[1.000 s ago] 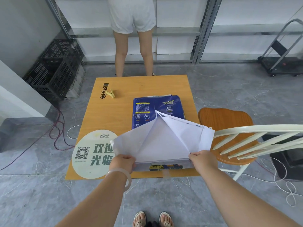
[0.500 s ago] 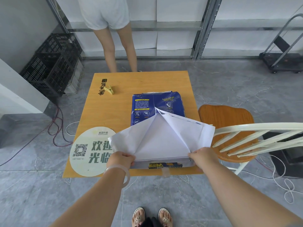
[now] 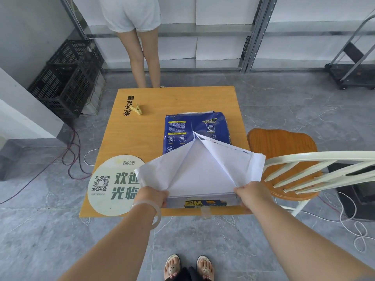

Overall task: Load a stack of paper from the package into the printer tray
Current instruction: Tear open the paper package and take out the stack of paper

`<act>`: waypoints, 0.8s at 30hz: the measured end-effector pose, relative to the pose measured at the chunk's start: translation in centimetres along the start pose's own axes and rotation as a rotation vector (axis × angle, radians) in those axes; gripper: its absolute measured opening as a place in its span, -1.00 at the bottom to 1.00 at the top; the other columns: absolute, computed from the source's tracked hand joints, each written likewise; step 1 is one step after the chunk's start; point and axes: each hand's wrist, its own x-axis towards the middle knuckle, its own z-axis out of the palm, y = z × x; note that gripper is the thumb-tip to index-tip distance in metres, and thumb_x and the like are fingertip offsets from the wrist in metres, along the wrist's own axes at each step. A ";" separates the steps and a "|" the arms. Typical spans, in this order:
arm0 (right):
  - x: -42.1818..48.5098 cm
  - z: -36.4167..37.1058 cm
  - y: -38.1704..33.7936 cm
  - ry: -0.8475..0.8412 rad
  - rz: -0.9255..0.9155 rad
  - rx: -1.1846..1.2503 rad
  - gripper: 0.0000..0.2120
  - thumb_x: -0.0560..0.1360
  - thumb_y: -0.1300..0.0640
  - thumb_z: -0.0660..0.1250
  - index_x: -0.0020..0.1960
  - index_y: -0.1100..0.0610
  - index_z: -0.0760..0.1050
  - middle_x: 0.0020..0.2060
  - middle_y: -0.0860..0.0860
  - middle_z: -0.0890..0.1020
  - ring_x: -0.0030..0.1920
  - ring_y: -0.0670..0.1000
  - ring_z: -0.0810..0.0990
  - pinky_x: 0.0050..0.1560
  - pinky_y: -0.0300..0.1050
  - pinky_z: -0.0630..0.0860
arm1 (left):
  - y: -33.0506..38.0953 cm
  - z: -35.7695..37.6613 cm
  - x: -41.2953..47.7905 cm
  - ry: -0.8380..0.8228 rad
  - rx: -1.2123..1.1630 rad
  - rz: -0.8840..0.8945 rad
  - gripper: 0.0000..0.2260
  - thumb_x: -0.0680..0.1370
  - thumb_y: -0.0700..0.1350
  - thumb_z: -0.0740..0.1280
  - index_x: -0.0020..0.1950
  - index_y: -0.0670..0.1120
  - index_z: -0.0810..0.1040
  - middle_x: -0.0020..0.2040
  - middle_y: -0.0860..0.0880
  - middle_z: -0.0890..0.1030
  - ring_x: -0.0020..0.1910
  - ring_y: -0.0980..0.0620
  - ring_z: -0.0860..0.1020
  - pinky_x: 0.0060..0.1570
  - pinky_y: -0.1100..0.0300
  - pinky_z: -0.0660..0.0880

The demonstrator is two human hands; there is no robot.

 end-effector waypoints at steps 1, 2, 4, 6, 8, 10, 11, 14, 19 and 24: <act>0.0 0.0 0.0 0.000 -0.010 -0.011 -0.67 0.46 0.01 0.38 0.07 0.23 0.53 -0.11 0.18 0.64 -0.13 0.20 0.66 -0.11 0.08 0.66 | 0.0 0.0 0.0 -0.009 0.001 -0.006 -0.73 0.49 -0.11 0.30 -0.37 -0.19 0.42 -0.38 -0.12 0.56 -0.49 -0.05 0.38 -0.30 0.19 0.40; -0.1 0.1 0.1 -0.002 -0.017 -0.022 -0.67 0.47 0.00 0.37 0.08 0.24 0.52 -0.09 0.19 0.64 -0.12 0.20 0.66 -0.10 0.09 0.66 | 0.0 -0.1 0.0 -0.019 0.004 -0.010 -0.72 0.50 -0.12 0.30 -0.38 -0.19 0.39 -0.42 -0.10 0.52 -0.52 -0.03 0.37 -0.37 0.20 0.37; -0.2 -0.1 0.1 -0.007 -0.025 -0.041 -0.66 0.49 -0.01 0.35 0.11 0.24 0.52 -0.06 0.19 0.63 -0.10 0.21 0.65 -0.09 0.08 0.66 | 0.1 -0.1 0.1 -0.045 -0.018 -0.010 -0.73 0.51 -0.13 0.30 -0.36 -0.19 0.38 -0.44 -0.10 0.48 -0.57 0.00 0.37 -0.48 0.24 0.34; -0.5 -0.3 0.1 -0.026 -0.025 -0.030 -0.66 0.50 0.01 0.34 0.13 0.25 0.51 -0.05 0.20 0.63 -0.13 0.20 0.65 -0.14 0.06 0.66 | -0.1 -0.2 0.2 -0.075 -0.053 -0.012 -0.77 0.52 -0.14 0.31 -0.29 -0.20 0.40 -0.40 -0.12 0.49 -0.56 0.01 0.39 -0.50 0.25 0.32; -0.8 -0.6 0.4 -0.059 -0.007 0.012 -0.68 0.49 0.07 0.36 0.11 0.27 0.50 -0.08 0.22 0.63 -0.17 0.20 0.66 -0.17 0.09 0.67 | -0.6 -0.4 0.3 -0.128 -0.090 -0.014 -0.80 0.52 -0.18 0.31 -0.27 -0.19 0.40 -0.41 -0.11 0.48 -0.55 0.02 0.39 -0.53 0.27 0.27; -1.1 -0.7 0.8 -0.095 0.024 0.055 -0.70 0.47 0.12 0.39 0.11 0.29 0.50 -0.11 0.22 0.63 -0.17 0.19 0.67 -0.16 0.11 0.67 | -1.1 -0.5 0.2 -0.172 -0.168 -0.034 -0.87 0.52 -0.22 0.33 -0.20 -0.21 0.45 -0.39 -0.12 0.50 -0.52 0.04 0.46 -0.58 0.31 0.26; -1.3 -0.7 1.0 -0.108 0.031 0.078 -0.70 0.46 0.13 0.41 0.11 0.29 0.51 -0.14 0.20 0.63 -0.16 0.18 0.67 -0.16 0.11 0.67 | -1.4 -0.6 0.2 -0.174 -0.192 -0.037 -0.90 0.51 -0.22 0.35 -0.16 -0.22 0.48 -0.36 -0.13 0.54 -0.48 0.03 0.51 -0.57 0.32 0.28; -1.7 -0.8 1.4 -0.108 0.008 0.121 -0.72 0.46 0.10 0.42 0.05 0.28 0.54 -0.25 0.14 0.63 -0.21 0.15 0.70 -0.19 0.10 0.68 | -1.9 -0.4 0.3 -0.148 -0.255 -0.017 -0.90 0.49 -0.21 0.39 -0.11 -0.22 0.52 -0.28 -0.17 0.62 -0.36 -0.01 0.59 -0.51 0.24 0.33; -1.3 -0.3 1.6 -0.181 0.054 0.308 -0.71 0.48 0.10 0.41 0.08 0.28 0.50 -0.17 0.17 0.65 -0.25 0.13 0.69 -0.22 0.13 0.67 | -1.9 0.1 0.6 -0.127 -0.351 -0.026 -0.89 0.48 -0.19 0.40 -0.10 -0.21 0.52 -0.23 -0.15 0.62 -0.35 -0.01 0.60 -0.49 0.22 0.35; -0.3 0.5 2.2 -0.237 0.096 0.507 -0.86 0.49 0.17 0.40 -0.07 0.22 0.49 -0.25 0.15 0.66 -0.33 0.08 0.65 -0.36 0.02 0.61 | -2.5 0.5 1.1 -0.092 -0.383 0.004 -0.90 0.45 -0.17 0.43 -0.18 -0.19 0.57 -0.45 -0.10 0.60 -0.31 -0.06 0.52 -0.44 0.22 0.32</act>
